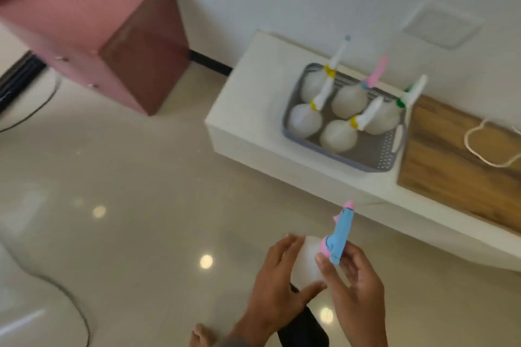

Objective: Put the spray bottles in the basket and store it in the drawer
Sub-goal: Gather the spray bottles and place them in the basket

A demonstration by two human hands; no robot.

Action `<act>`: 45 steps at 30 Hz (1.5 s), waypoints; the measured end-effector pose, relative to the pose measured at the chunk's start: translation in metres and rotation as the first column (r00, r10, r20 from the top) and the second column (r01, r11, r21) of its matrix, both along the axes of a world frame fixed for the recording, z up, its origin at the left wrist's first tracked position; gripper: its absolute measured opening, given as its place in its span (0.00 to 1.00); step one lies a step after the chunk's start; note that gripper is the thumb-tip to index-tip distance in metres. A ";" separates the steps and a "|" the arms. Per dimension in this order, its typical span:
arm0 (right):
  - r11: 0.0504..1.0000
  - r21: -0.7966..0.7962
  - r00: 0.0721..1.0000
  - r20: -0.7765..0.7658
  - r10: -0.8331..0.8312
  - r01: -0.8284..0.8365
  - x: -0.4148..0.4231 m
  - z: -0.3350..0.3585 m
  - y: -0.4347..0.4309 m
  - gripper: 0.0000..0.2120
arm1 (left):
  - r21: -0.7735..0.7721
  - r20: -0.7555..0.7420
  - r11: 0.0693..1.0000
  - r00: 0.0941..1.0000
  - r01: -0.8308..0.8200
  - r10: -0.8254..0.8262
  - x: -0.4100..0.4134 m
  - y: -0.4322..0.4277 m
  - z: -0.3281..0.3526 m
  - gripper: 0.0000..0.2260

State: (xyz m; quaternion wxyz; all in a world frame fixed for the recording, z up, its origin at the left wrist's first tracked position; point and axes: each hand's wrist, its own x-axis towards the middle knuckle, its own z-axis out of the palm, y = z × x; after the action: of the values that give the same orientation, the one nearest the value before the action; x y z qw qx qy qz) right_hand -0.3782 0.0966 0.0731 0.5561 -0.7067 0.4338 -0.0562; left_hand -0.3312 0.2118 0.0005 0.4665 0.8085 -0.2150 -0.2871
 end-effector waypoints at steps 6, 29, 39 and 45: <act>0.972 -0.202 0.993 0.062 -0.105 0.115 0.024 0.000 -0.113 0.18 | 0.031 0.147 0.970 0.959 0.242 -0.244 0.057 -0.138 -0.005 0.37; 0.902 -0.424 0.994 0.095 -0.051 0.087 0.131 -0.079 -0.256 0.16 | 0.254 0.238 0.945 0.934 0.204 -0.266 0.163 -0.295 -0.052 0.33; 0.922 -0.383 0.998 0.054 -0.034 0.052 0.137 -0.101 -0.265 0.16 | 0.372 0.202 0.889 0.912 0.267 -0.358 0.172 -0.309 -0.075 0.34; 0.931 -0.363 0.999 0.048 -0.017 0.033 0.145 -0.104 -0.271 0.17 | 0.396 0.169 0.877 0.916 0.274 -0.363 0.172 -0.311 -0.070 0.33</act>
State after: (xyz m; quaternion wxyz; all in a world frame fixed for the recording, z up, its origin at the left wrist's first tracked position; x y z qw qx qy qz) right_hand -0.2330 -0.1739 -0.0310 0.4244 -0.7904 0.4125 -0.1579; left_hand -0.1592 -0.0993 -0.0692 0.2253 0.8625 -0.3432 -0.2960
